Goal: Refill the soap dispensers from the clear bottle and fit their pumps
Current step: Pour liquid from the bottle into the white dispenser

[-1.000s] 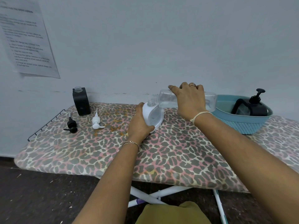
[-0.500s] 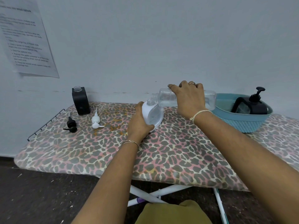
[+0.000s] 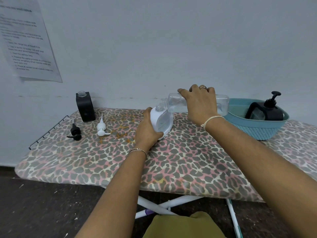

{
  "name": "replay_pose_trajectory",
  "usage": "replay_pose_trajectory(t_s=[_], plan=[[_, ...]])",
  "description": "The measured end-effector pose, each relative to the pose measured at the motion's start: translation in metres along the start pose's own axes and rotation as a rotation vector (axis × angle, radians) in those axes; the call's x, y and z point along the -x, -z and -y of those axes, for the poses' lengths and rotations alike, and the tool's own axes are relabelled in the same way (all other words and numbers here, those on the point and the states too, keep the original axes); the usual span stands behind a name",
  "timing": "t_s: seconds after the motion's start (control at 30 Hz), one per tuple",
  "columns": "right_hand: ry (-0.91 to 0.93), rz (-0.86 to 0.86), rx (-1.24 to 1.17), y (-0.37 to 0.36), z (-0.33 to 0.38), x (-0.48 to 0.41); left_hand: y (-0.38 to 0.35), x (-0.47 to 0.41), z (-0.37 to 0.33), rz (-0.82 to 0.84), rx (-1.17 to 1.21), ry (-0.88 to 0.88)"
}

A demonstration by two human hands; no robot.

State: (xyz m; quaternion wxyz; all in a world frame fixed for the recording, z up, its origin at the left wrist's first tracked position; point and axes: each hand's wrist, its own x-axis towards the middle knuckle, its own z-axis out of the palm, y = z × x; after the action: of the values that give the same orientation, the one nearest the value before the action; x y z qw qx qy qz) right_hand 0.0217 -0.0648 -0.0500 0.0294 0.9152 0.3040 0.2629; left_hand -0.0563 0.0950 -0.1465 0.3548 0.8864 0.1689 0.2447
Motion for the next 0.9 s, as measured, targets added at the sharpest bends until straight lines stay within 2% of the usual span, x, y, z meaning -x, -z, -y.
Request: replay_pose_trajectory(t_s=[0.9], plan=[[0.007, -0.012, 0.006, 0.0, 0.0008, 0.0003, 0.0006, 0.0006, -0.0003, 0.005, 0.007, 0.009]])
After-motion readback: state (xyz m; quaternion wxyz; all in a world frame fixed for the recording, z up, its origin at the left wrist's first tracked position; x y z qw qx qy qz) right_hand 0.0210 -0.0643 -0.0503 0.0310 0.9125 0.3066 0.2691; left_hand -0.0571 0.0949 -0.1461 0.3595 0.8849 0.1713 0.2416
